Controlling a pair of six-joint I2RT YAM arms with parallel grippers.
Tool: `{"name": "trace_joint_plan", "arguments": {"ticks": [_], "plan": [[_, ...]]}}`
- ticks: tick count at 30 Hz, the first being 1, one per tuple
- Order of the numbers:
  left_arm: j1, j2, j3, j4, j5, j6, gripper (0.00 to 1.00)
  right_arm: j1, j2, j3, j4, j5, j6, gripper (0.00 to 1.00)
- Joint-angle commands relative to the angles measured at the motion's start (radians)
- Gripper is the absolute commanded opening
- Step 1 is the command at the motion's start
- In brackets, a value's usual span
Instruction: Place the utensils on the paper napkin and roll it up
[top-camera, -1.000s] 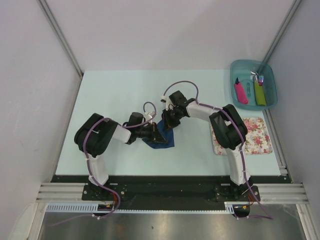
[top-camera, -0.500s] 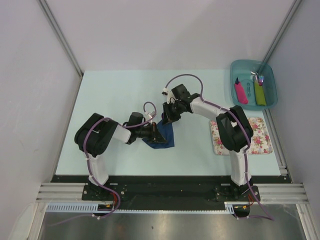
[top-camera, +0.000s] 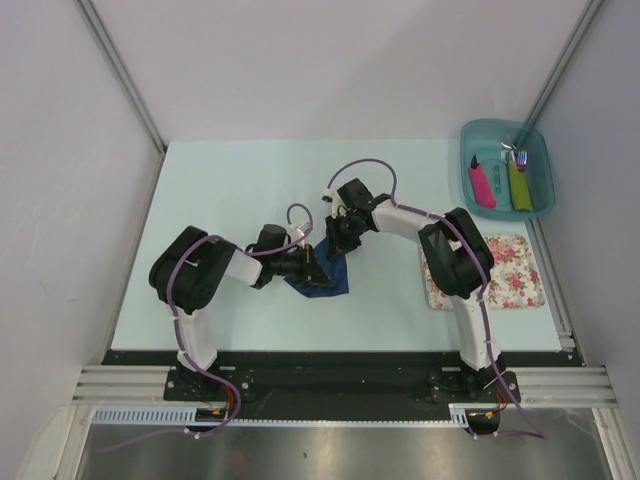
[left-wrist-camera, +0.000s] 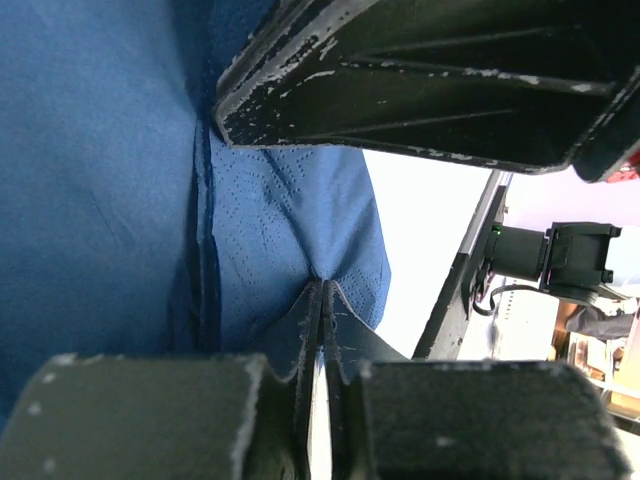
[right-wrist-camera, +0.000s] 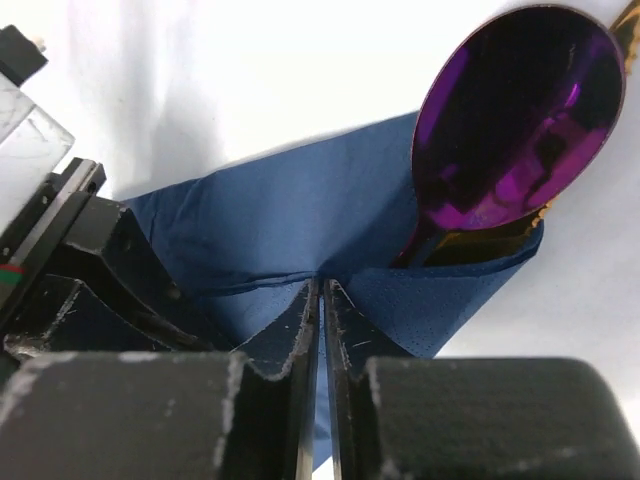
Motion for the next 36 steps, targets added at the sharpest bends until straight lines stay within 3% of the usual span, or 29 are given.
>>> {"name": "trace_joint_plan", "arguments": {"ticks": [1, 7, 9, 11, 14, 18, 25, 31, 36], "plan": [[0.008, -0.038, -0.006, -0.029, -0.042, 0.031, 0.14, 0.022, 0.031, -0.012, -0.017, 0.086, -0.057, 0.09], [0.057, -0.265, 0.000, -0.197, -0.031, 0.115, 0.45, 0.029, 0.057, -0.049, 0.006, 0.113, -0.074, 0.08], [0.129, -0.320, -0.017, -0.316, -0.051, 0.156, 0.50, 0.029, 0.057, -0.053, 0.013, 0.109, -0.071, 0.07], [0.196, -0.380, -0.022, -0.407, -0.070, 0.243, 0.61, 0.031, 0.057, -0.055, 0.017, 0.105, -0.069, 0.07], [0.265, -0.408, -0.029, -0.603, -0.100, 0.334, 0.63, 0.033, 0.058, -0.056, 0.018, 0.103, -0.066, 0.07], [0.301, -0.373, -0.025, -0.688, -0.117, 0.392, 0.63, 0.034, 0.057, -0.061, 0.020, 0.103, -0.065, 0.06], [0.258, -0.238, -0.037, -0.624, -0.097, 0.357, 0.63, 0.034, 0.068, -0.056, 0.013, 0.100, -0.057, 0.06], [0.186, -0.072, 0.027, -0.345, 0.024, 0.189, 0.63, 0.034, 0.080, -0.043, 0.009, 0.097, -0.051, 0.06], [0.124, -0.036, 0.112, -0.253, 0.030, 0.195, 0.64, 0.034, 0.087, -0.041, 0.009, 0.097, -0.052, 0.05]]}}
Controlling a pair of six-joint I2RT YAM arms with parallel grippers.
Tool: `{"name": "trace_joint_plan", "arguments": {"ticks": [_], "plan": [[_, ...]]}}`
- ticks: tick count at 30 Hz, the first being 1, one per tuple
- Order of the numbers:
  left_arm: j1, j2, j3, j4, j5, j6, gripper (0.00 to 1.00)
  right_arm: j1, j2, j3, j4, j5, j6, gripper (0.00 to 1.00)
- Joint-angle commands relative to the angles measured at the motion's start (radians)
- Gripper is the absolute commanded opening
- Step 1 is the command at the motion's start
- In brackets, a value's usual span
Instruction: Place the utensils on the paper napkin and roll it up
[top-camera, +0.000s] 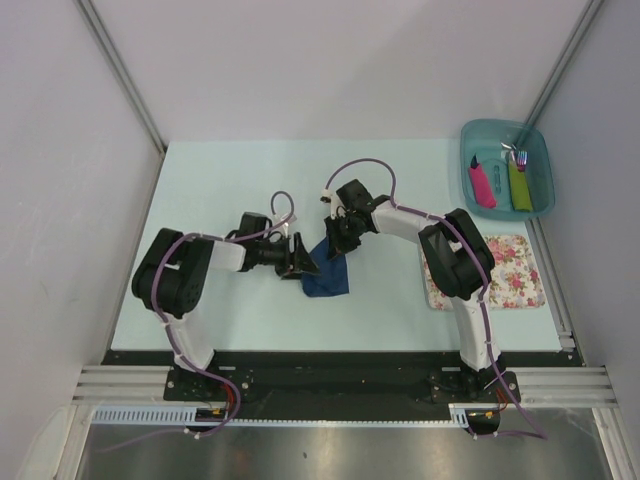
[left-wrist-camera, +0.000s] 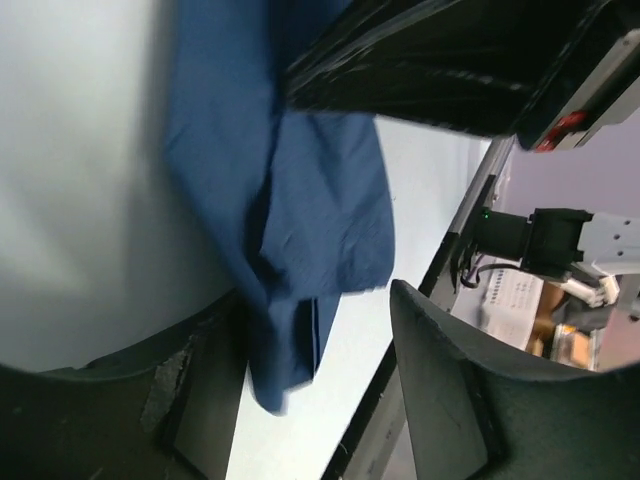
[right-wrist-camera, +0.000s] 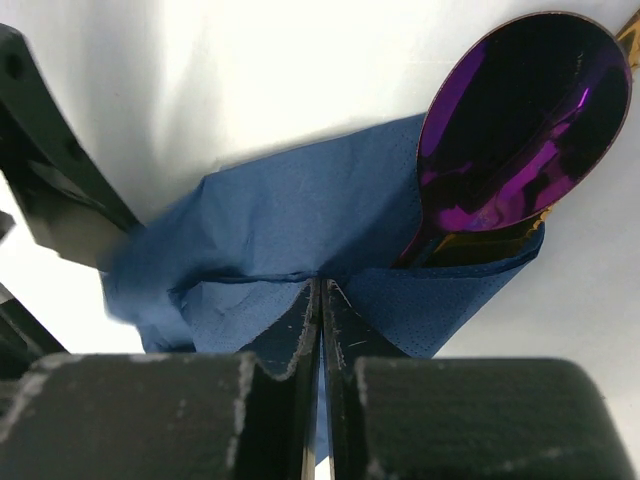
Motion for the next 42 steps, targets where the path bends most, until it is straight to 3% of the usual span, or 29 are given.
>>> {"name": "trace_joint_plan", "arguments": {"ticks": [1, 10, 18, 19, 23, 28, 31, 36, 42], "plan": [[-0.050, 0.065, 0.060, 0.101, -0.086, 0.014, 0.64, 0.024, 0.087, -0.026, -0.011, 0.075, -0.020, 0.05], [-0.034, 0.104, 0.131, 0.004, -0.135, 0.075, 0.64, 0.024, 0.086, -0.029, -0.007, 0.072, -0.014, 0.05], [0.035, -0.019, -0.002, -0.091, -0.112, 0.083, 0.56, 0.023, 0.084, -0.031, -0.001, 0.080, -0.015, 0.05], [0.044, -0.028, -0.025, -0.097, -0.112, 0.081, 0.54, 0.021, 0.084, -0.032, 0.000, 0.080, -0.017, 0.05], [0.079, -0.080, -0.073, -0.068, -0.091, 0.046, 0.32, 0.021, 0.081, -0.040, 0.009, 0.077, -0.014, 0.05], [0.044, -0.114, -0.056, 0.015, -0.028, -0.046, 0.10, 0.021, 0.086, -0.046, 0.017, 0.074, -0.006, 0.05], [0.007, -0.148, -0.047, 0.078, -0.015, -0.109, 0.03, 0.023, 0.083, -0.045, 0.019, 0.071, -0.003, 0.05], [-0.083, -0.152, -0.024, 0.188, -0.026, -0.218, 0.02, 0.024, 0.083, -0.049, 0.022, 0.068, -0.001, 0.05], [-0.146, -0.021, 0.002, 0.279, -0.072, -0.293, 0.01, 0.024, 0.080, -0.048, 0.025, 0.065, 0.005, 0.05]]}}
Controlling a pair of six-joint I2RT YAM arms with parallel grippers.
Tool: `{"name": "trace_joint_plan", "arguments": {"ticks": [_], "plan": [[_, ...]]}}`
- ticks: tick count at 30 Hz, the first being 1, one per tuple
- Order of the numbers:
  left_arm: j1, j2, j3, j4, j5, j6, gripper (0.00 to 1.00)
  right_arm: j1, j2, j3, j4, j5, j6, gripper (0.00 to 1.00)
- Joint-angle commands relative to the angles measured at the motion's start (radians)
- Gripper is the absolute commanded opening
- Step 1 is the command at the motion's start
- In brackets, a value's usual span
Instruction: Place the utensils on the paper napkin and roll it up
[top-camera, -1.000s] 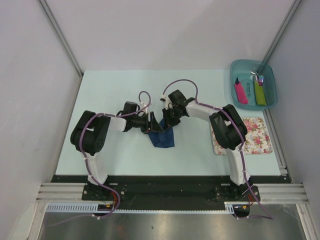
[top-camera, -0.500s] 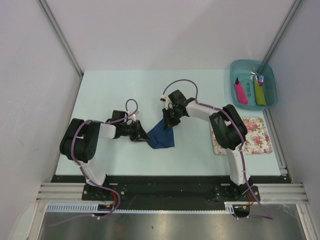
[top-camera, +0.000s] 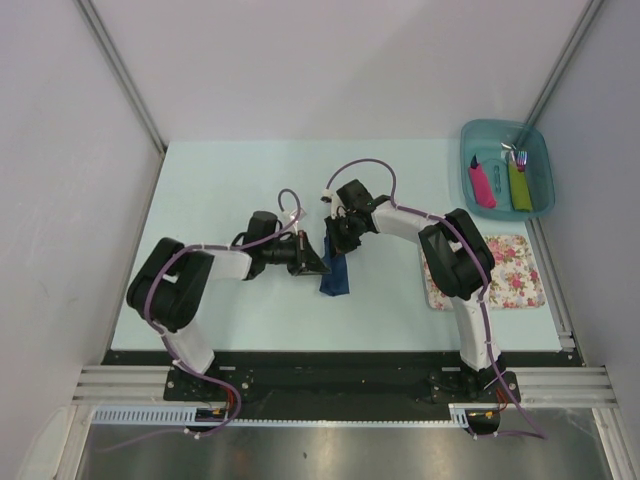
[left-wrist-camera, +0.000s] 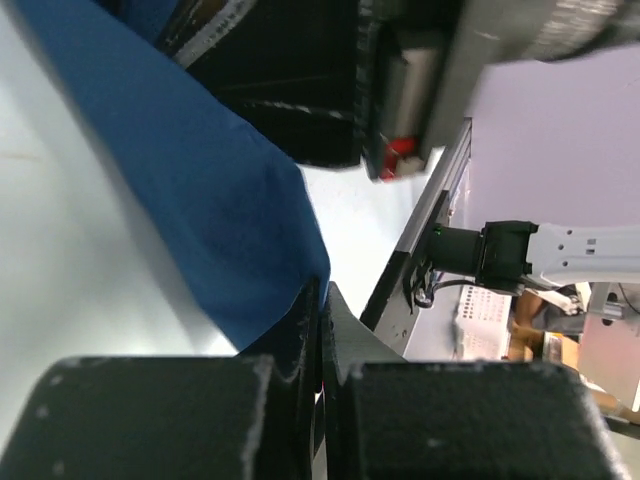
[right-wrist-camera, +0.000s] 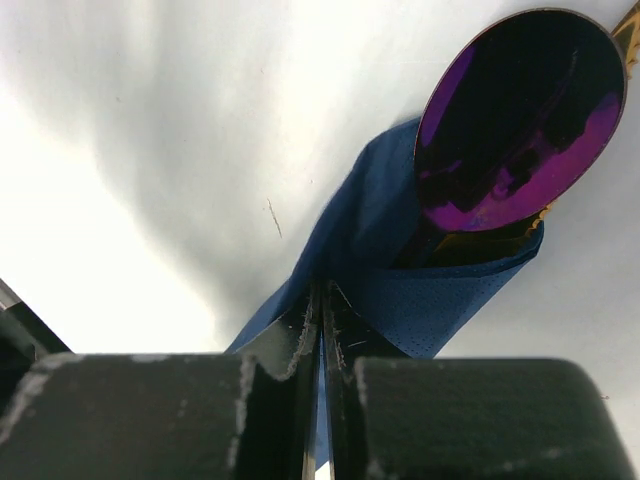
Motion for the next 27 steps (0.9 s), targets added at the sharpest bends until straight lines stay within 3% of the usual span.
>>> {"name": "trace_joint_plan", "arguments": {"ticks": [1, 9, 17, 27], "plan": [[-0.027, 0.110, 0.036, 0.106, -0.022, -0.088, 0.01, 0.025, 0.080, -0.046, 0.019, 0.067, -0.012, 0.05], [-0.028, 0.190, 0.065, 0.017, -0.092, -0.013, 0.00, 0.025, 0.057, -0.038, 0.012, 0.034, -0.008, 0.06], [-0.027, 0.188, 0.065, -0.057, -0.134, 0.044, 0.00, -0.038, -0.075, -0.018, 0.030, -0.162, 0.049, 0.17], [-0.028, 0.190, 0.064, -0.025, -0.118, 0.038, 0.00, -0.176, -0.164, -0.236, 0.346, -0.501, 0.290, 0.17]]}}
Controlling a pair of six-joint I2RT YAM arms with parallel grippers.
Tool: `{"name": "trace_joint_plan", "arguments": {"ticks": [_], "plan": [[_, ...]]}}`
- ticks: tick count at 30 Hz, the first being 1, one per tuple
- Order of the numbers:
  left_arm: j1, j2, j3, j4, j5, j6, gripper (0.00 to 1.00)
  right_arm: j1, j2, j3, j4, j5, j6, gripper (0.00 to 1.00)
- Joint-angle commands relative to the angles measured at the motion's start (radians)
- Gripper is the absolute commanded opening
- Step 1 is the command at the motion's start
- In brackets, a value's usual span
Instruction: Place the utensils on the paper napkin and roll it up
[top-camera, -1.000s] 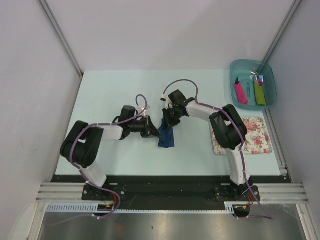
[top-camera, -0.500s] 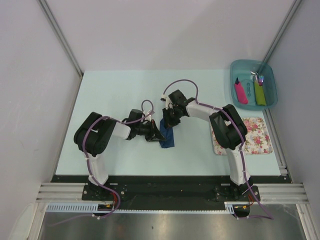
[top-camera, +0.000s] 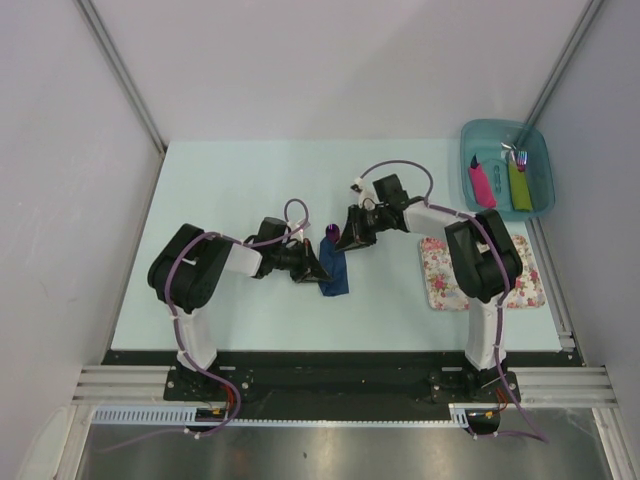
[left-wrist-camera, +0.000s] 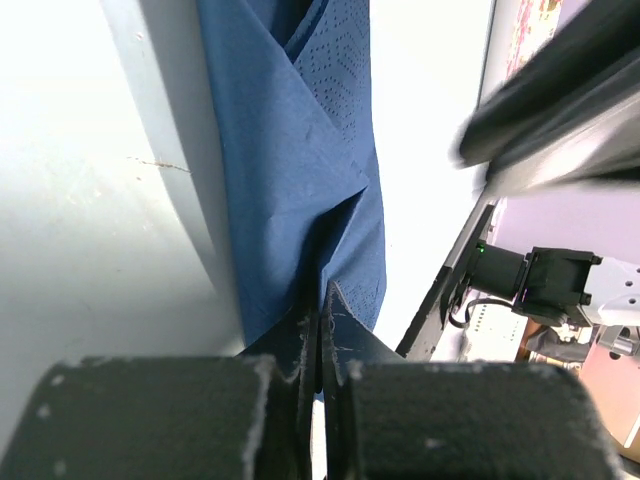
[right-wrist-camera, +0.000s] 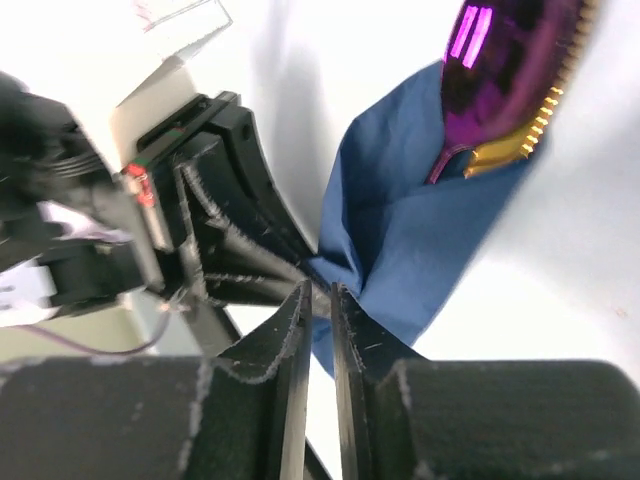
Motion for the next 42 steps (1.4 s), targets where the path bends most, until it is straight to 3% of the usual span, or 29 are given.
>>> {"name": "trace_joint_plan", "arguments": {"ticks": [1, 10, 23, 34, 42], "plan": [[-0.002, 0.006, 0.008, -0.005, -0.049, 0.040, 0.00, -0.041, -0.045, -0.097, 0.197, -0.171, 0.145, 0.17], [-0.002, 0.011, 0.024, -0.001, -0.044, 0.040, 0.00, -0.026, 0.004, -0.156, 0.243, -0.181, 0.159, 0.14], [-0.019, -0.032, 0.015, 0.064, -0.003, 0.017, 0.00, -0.006, 0.071, -0.164, 0.171, -0.069, 0.065, 0.09], [-0.045, -0.107, 0.012, 0.246, 0.062, -0.086, 0.00, 0.003, 0.091, -0.171, 0.151, -0.025, 0.055, 0.07], [-0.114, -0.020, 0.058, 0.318, 0.073, -0.112, 0.00, 0.002, 0.091, -0.171, 0.148, -0.025, 0.055, 0.07]]}}
